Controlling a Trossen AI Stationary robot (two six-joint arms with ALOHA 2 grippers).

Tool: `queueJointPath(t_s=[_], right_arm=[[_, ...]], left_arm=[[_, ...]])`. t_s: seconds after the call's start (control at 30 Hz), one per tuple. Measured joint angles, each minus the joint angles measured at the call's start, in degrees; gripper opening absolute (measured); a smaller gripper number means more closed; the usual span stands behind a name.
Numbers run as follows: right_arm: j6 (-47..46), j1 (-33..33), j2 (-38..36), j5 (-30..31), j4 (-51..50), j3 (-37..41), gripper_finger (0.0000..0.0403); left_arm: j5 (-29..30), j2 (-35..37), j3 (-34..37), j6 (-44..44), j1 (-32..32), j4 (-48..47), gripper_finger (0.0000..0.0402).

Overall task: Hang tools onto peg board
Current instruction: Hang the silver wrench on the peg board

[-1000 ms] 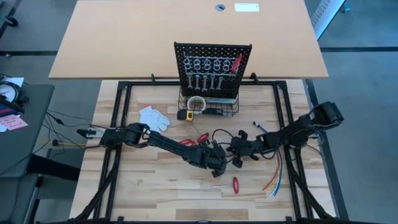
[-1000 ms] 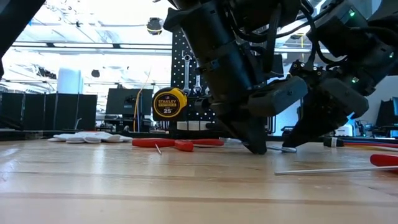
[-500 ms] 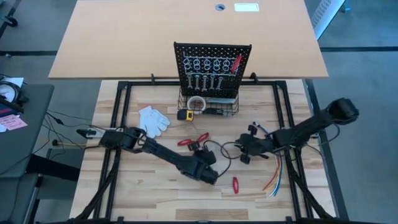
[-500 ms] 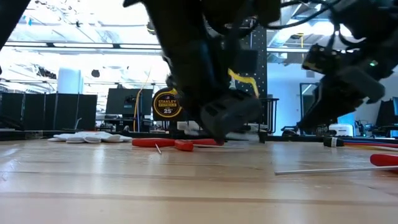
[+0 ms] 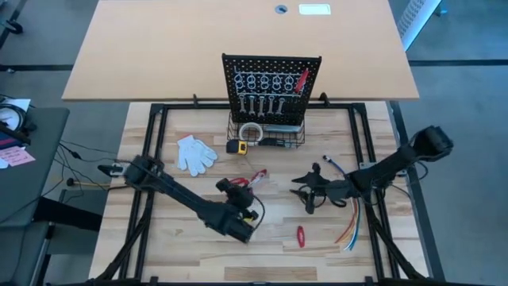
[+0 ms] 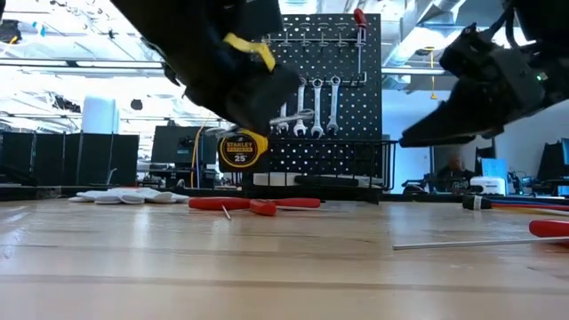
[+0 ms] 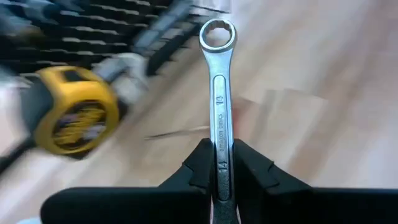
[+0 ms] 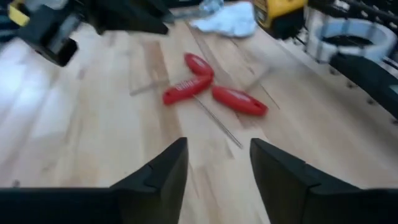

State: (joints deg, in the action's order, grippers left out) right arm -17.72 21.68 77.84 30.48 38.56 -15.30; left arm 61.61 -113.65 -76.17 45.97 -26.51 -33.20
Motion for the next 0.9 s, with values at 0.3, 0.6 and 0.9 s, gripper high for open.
queueJointPath(t_s=[0.3, 0.6, 0.9], right_arm=[[8.57, -0.17, 10.93, -10.99, 9.03, -3.21, 0.0227], [18.12, 5.06, 15.22, -11.28, 15.75, -11.75, 0.0219], [27.67, 9.62, 15.28, -11.32, 15.59, -20.12, 0.0218]], left_arm=[[-27.66, 5.73, 24.39, -37.39, 1.83, 76.36, 0.0028], [-46.43, 5.77, 29.71, -38.75, 3.13, 97.31, 0.0028], [-51.07, 5.77, 28.99, -38.72, 3.13, 97.56, 0.0043]])
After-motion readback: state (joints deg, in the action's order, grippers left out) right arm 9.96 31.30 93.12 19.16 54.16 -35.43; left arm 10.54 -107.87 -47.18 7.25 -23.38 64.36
